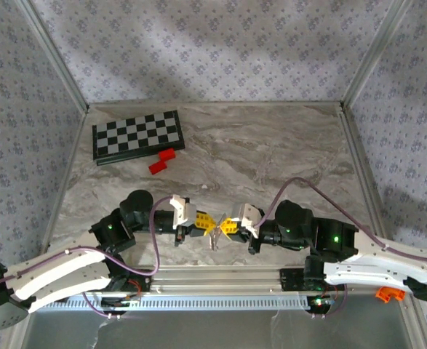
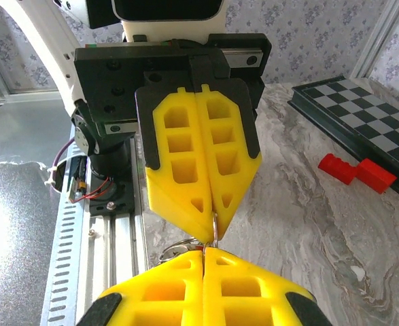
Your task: Put the keys on the keyring
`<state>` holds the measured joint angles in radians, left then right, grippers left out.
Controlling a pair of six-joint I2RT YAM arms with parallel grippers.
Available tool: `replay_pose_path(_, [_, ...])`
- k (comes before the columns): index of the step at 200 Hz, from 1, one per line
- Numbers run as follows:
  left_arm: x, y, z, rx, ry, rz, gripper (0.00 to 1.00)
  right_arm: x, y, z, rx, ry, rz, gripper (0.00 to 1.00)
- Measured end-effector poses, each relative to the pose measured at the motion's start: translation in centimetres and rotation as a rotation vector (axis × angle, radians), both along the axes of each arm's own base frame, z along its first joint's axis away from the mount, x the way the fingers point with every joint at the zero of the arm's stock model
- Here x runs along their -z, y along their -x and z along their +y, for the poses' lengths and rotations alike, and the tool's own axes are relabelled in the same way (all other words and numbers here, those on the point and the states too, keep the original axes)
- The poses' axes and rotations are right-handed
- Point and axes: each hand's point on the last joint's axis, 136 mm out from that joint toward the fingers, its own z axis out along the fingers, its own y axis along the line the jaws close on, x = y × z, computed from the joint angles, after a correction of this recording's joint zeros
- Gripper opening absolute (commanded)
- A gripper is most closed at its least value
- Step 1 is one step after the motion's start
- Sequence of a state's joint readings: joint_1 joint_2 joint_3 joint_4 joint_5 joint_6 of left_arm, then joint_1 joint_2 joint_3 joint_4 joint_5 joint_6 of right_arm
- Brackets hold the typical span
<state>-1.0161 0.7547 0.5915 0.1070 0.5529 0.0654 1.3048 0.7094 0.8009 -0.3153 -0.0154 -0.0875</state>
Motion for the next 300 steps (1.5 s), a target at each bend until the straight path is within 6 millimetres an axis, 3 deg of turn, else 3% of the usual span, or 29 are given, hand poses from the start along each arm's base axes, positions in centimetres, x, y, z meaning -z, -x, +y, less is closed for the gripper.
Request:
replay_pose_path(130, [-0.1, 0.0, 0.0, -0.001, 0.002, 0.007, 0.00, 0.7, 0.1, -0.5, 0.007, 0.013, -0.016, 0.00])
replay_pose_path(238, [-2.5, -0.5, -0.3, -0.019, 0.104, -0.009, 0.00, 1.7, 0.2, -0.8, 0.012, 0.000, -0.017, 0.18])
replay_pose_path(300, [-3.1, -0.3, -0.1, -0.021, 0.123, -0.019, 0.00, -0.7, 0.4, -2.2, 0.026, -0.098, -0.026, 0.21])
